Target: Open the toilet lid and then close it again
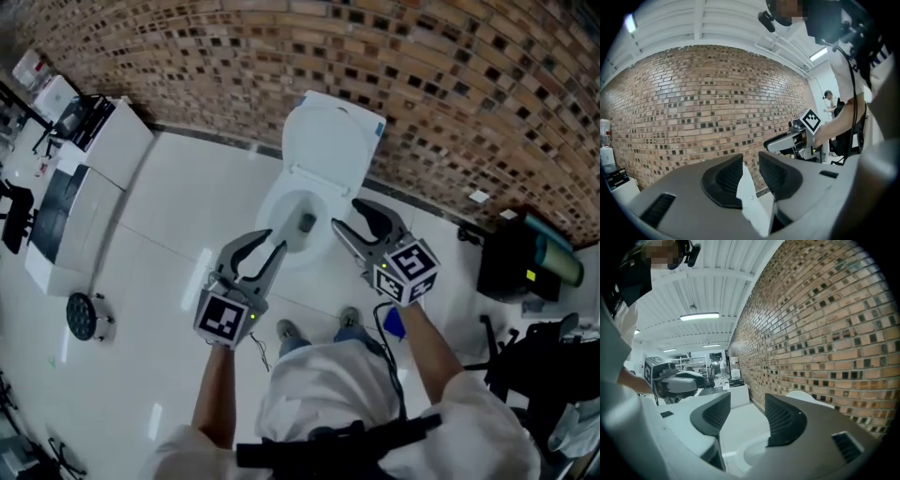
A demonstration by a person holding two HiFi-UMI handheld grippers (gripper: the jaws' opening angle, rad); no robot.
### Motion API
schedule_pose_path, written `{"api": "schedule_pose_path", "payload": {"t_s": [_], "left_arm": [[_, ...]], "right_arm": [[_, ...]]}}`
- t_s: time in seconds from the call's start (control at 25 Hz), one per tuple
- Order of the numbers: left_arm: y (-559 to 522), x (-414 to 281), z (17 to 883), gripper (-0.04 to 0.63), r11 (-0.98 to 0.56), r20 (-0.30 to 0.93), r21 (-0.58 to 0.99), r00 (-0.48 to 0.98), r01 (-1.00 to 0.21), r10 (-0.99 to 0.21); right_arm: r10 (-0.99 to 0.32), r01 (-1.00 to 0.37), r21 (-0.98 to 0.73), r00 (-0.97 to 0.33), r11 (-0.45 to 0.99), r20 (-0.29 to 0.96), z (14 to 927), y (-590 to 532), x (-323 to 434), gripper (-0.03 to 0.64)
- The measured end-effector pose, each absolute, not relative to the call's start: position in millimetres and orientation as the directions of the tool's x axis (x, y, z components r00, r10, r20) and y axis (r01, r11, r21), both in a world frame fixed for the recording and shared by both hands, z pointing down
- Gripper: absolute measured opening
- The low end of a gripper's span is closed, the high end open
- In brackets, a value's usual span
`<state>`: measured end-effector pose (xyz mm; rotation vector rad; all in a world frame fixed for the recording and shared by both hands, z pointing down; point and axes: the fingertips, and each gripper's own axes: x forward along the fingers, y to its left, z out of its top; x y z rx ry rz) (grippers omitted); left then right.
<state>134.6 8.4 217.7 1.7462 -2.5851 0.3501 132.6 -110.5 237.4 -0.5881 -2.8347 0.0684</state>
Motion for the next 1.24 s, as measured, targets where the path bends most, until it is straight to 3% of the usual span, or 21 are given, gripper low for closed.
{"api": "schedule_pose_path", "payload": {"t_s": [0.4,1.24], "left_arm": [[3,131,201,0.101,0.364,0.055,-0.155,-0.375,-0.919,-0.925],[6,143,197,0.101,0.390,0.043,-0.143,-0.399,-0.910,-0.916]], "right_arm": [[0.353,0.358,-0.040,-0.886,0.933,0.300,241,-111,134,0.230],[0.396,0.409,-0.022,-0.869,0.912,0.298,239,-101,146,0.230]]}}
